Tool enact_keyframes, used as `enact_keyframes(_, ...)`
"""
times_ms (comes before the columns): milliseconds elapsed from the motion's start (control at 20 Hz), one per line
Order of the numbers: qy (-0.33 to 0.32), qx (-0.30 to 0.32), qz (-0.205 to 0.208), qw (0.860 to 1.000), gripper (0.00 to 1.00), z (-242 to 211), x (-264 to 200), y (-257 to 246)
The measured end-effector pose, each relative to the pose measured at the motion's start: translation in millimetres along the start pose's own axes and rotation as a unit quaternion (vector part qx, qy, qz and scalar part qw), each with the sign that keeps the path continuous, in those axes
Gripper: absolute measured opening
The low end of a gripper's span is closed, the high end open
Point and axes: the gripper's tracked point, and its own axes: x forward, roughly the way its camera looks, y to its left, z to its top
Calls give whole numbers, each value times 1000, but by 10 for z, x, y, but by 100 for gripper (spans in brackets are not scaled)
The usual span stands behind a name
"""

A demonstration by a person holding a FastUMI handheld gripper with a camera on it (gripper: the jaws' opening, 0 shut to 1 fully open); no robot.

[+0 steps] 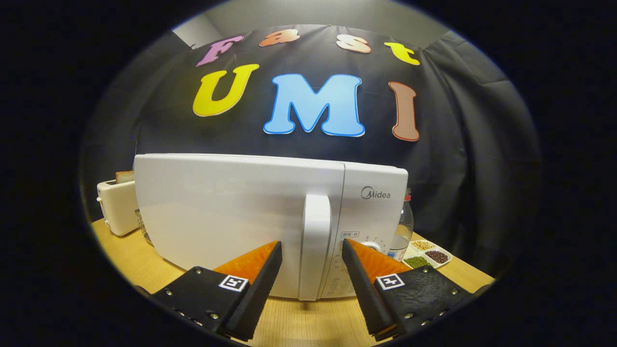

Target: Open the microwave, put the food inside, and close the microwave door.

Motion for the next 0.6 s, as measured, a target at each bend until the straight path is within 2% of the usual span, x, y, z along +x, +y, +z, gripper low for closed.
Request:
enact_keyframes(50, 8, 6, 3, 1000, 80, -60, 64, 0)
enact_keyframes(100, 16, 20, 17, 1000, 73, -103, 54, 44)
enact_keyframes(200, 18, 28, 18, 999, 55, -127, 76, 68)
enact_keyframes(350, 15, 1, 6, 1000, 32, -142, 92, 36)
enact_keyframes(450, 29, 18, 4, 999, 30, -159, 80, 6)
enact_keyframes(500, 33, 26, -1, 999, 25, -153, 97, 11)
enact_keyframes(550, 34, 29, -4, 999, 15, -158, 64, 18)
enact_keyframes(600, 31, 22, -7, 999, 15, -140, 94, 29)
